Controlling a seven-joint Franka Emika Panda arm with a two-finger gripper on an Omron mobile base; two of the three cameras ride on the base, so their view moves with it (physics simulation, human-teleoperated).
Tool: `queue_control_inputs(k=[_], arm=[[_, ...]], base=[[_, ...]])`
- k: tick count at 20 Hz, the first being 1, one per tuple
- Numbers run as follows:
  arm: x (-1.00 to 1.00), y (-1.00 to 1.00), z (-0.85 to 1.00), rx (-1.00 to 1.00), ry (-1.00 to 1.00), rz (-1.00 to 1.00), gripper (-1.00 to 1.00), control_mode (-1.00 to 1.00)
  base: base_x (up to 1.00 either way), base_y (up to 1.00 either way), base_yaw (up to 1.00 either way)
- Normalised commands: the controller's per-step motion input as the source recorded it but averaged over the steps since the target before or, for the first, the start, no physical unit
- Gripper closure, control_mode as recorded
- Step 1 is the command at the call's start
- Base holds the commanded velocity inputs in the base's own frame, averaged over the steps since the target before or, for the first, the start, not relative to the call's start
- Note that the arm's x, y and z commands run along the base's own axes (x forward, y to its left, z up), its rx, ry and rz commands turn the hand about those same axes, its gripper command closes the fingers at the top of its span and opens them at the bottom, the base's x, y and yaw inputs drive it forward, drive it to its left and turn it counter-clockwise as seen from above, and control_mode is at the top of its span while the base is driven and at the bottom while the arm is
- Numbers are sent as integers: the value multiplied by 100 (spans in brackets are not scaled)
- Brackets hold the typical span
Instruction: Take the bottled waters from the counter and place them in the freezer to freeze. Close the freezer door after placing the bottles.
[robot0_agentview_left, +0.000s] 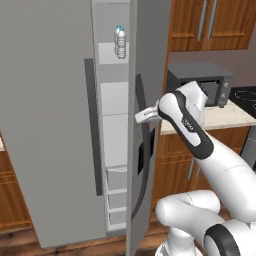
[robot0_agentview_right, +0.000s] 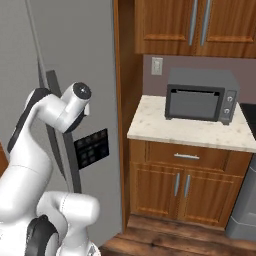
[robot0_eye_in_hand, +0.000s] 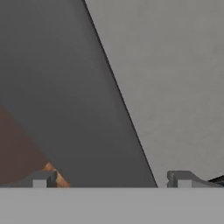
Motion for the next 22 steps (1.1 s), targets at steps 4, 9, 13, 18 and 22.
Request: queue_control_inputs(k=[4, 9, 13, 18, 22], arm=[[34, 29, 0, 0, 0, -1, -100, -100], [45, 30, 0, 0, 0, -6, -100, -100], [44, 14, 0, 0, 1, -4, -100, -100], [36, 0, 0, 0, 1, -1, -100, -100], [36, 0, 0, 0, 0, -3, -100, -100]], base=[[0, 0, 0], [0, 0, 0], [0, 0, 0], [0, 0, 0], [0, 0, 0]])
